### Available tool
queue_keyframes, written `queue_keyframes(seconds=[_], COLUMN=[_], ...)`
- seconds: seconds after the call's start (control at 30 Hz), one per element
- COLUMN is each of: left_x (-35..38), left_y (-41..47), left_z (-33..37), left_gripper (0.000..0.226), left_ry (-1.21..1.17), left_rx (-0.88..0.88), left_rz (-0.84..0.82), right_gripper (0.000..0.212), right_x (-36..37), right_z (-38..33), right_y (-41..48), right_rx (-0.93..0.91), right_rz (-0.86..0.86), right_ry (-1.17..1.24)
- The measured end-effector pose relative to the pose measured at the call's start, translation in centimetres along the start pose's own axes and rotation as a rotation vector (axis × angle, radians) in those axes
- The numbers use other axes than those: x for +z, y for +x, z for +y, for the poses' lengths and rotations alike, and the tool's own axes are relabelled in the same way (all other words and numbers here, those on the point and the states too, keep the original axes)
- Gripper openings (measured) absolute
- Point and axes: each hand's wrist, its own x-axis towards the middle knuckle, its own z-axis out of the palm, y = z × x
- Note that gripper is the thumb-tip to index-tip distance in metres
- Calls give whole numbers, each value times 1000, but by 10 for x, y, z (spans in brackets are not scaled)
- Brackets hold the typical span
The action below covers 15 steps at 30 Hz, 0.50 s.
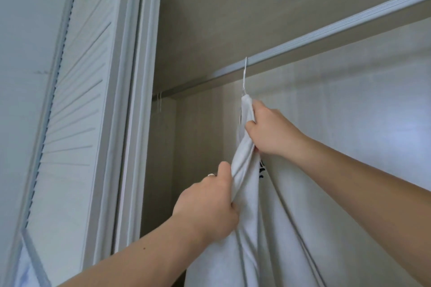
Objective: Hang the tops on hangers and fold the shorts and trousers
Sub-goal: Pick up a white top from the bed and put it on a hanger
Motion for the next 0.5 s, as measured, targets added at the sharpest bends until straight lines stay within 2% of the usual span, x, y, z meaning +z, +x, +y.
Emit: queue_keyframes(seconds=[0.17,0.27,0.43,0.5], left_x=[-3,-6,-4,-2], left_y=[16,34,65,79], left_z=[-10,-18,-40,-49], left_gripper=[28,28,53,56], left_ry=[104,157,278,341], left_rx=[-71,-134,-229,-265], left_rz=[-98,-163,-318,-335], right_gripper=[23,24,32,32], right_x=[31,53,100,121], right_z=[-3,-6,-14,-17], right_y=[26,45,79,94], right_rx=[-3,11,37,33], right_rz=[-73,-90,-141,-149], right_ry=[75,110,170,194])
